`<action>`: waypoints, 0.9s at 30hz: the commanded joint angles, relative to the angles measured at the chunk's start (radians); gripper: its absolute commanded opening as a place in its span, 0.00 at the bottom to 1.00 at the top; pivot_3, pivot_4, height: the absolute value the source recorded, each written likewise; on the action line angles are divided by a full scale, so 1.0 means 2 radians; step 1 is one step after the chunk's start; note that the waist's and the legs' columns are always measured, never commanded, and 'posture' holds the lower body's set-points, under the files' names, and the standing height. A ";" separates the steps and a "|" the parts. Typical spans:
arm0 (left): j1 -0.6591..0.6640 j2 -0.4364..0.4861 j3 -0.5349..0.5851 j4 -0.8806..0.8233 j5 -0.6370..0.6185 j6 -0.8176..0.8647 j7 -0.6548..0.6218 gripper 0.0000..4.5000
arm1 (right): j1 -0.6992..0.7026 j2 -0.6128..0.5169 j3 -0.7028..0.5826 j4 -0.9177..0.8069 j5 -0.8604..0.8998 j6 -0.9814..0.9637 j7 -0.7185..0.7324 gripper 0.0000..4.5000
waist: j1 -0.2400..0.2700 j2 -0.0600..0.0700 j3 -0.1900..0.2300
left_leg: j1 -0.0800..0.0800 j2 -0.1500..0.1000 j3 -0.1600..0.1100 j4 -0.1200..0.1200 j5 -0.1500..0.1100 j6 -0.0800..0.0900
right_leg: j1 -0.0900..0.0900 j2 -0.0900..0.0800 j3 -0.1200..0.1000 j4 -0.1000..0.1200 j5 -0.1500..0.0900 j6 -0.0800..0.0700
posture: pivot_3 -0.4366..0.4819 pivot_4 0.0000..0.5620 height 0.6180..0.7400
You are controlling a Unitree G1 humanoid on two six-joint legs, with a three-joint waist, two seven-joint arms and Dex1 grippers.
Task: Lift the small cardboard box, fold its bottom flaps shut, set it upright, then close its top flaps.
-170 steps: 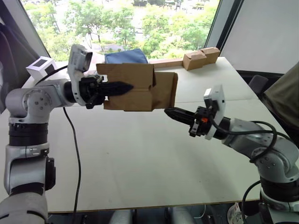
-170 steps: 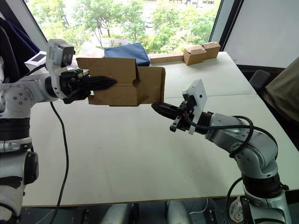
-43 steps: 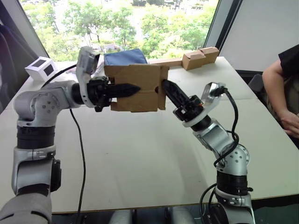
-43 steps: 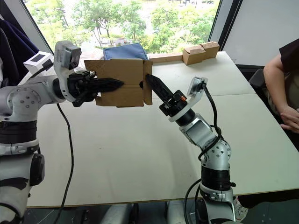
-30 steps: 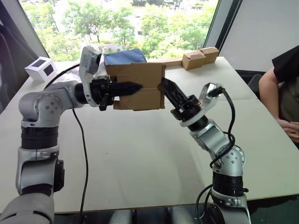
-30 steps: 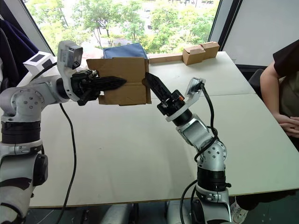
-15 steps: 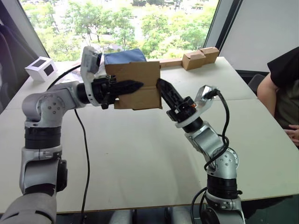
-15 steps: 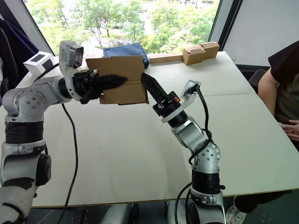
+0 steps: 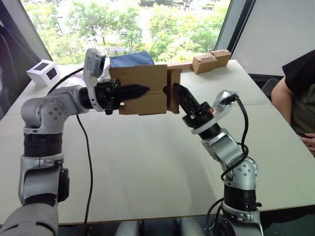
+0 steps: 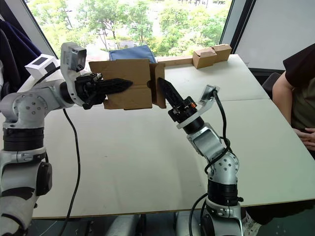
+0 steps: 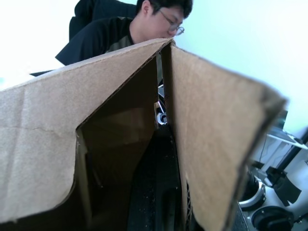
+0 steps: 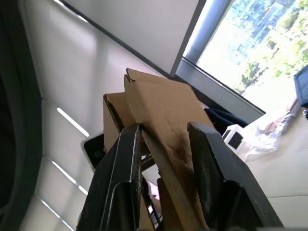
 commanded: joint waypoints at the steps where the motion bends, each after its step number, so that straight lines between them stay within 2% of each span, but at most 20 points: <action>1: -0.014 0.006 0.013 -0.005 -0.008 -0.008 -0.006 0.00 | 0.001 -0.008 -0.005 -0.023 0.008 -0.004 0.001 0.34 | 0.000 0.000 0.000 | 0.000 0.000 0.000 0.000 0.000 0.000 | 0.000 0.000 0.000 0.000 0.000 0.000 | 0.48 0.27 0.98; 13: -0.023 0.006 0.016 0.006 -0.010 -0.009 -0.007 0.00 | 0.043 0.004 0.020 -0.041 0.022 0.003 0.000 0.34 | 0.000 0.000 0.000 | 0.000 0.000 0.000 0.000 0.000 0.000 | 0.000 0.000 0.000 0.000 0.000 0.000 | 0.48 0.27 0.98; 27: -0.011 0.003 0.005 -0.009 -0.008 -0.011 -0.011 0.00 | 0.030 0.034 0.028 -0.035 0.069 -0.008 -0.027 0.34 | 0.000 0.000 0.000 | 0.000 0.000 0.000 0.000 0.000 0.000 | 0.000 0.000 0.000 0.000 0.000 0.000 | 0.48 0.27 0.98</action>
